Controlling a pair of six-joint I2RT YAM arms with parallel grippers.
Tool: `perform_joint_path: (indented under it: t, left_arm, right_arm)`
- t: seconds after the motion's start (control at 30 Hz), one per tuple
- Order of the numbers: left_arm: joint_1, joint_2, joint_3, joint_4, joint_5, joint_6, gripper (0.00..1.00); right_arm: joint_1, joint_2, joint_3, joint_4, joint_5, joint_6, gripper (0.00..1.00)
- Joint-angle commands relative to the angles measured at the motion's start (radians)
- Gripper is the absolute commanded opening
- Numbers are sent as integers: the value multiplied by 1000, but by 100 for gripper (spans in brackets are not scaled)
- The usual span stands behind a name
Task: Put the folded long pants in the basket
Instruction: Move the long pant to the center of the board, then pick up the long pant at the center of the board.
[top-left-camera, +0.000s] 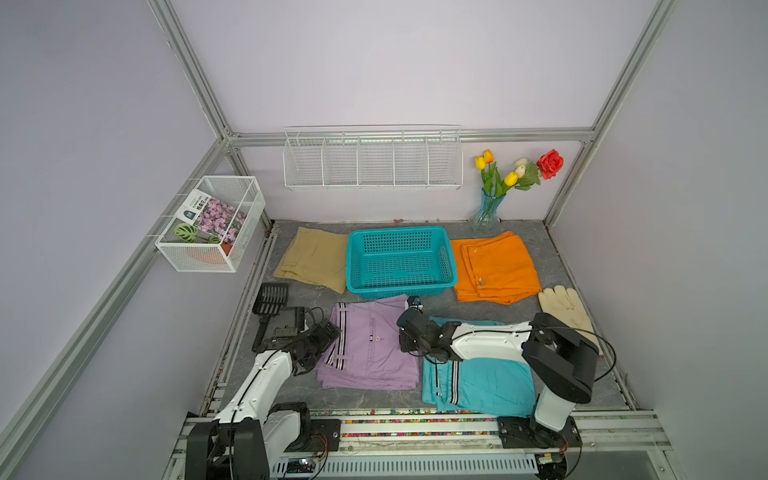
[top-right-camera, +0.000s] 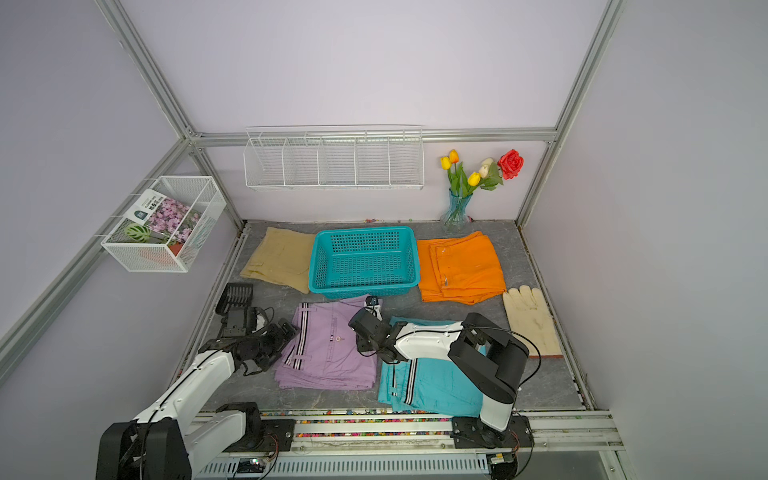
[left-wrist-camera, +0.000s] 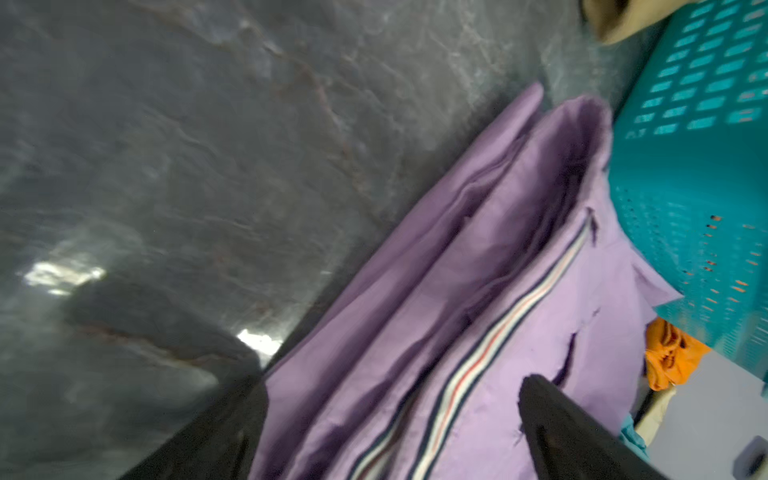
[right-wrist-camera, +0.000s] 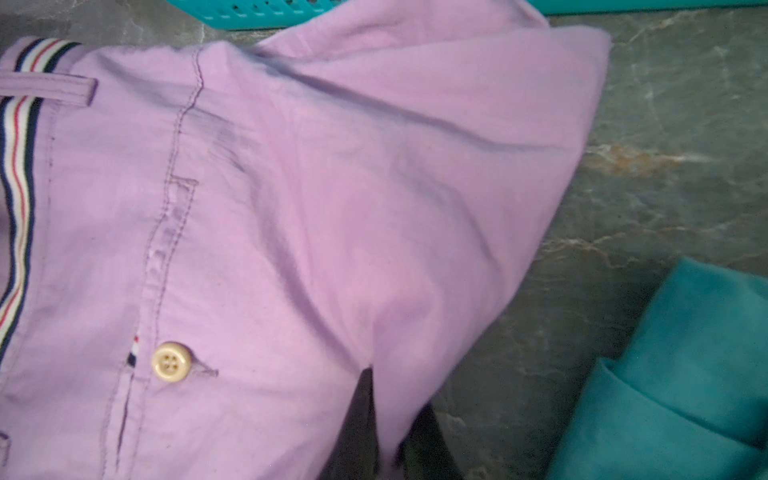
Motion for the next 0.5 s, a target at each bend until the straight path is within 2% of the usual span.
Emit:
perform_joint_path:
  t: [0.0, 0.07, 0.17, 0.23, 0.37, 0.47]
  left_arm:
    - [-2, 3, 13, -1, -78, 5, 100]
    - [-2, -18, 26, -29, -104, 1, 100]
    - [-3, -35, -31, 59, -74, -8, 100]
    - [-2, -13, -60, 108, -49, -12, 100]
    - [-3, 70, 12, 22, -55, 10, 100]
    - [-3, 112, -15, 74, 19, 13, 100]
  right_arm:
    - [-5, 22, -13, -22, -10, -17, 2]
    - [-5, 10, -22, -21, -12, -14, 1]
    - [-4, -14, -37, -11, -12, -9, 1]
    - [-4, -24, -41, -9, -12, -9, 2]
    - [1, -20, -24, -20, -18, -14, 1]
    - [7, -11, -11, -20, -21, -16, 1]
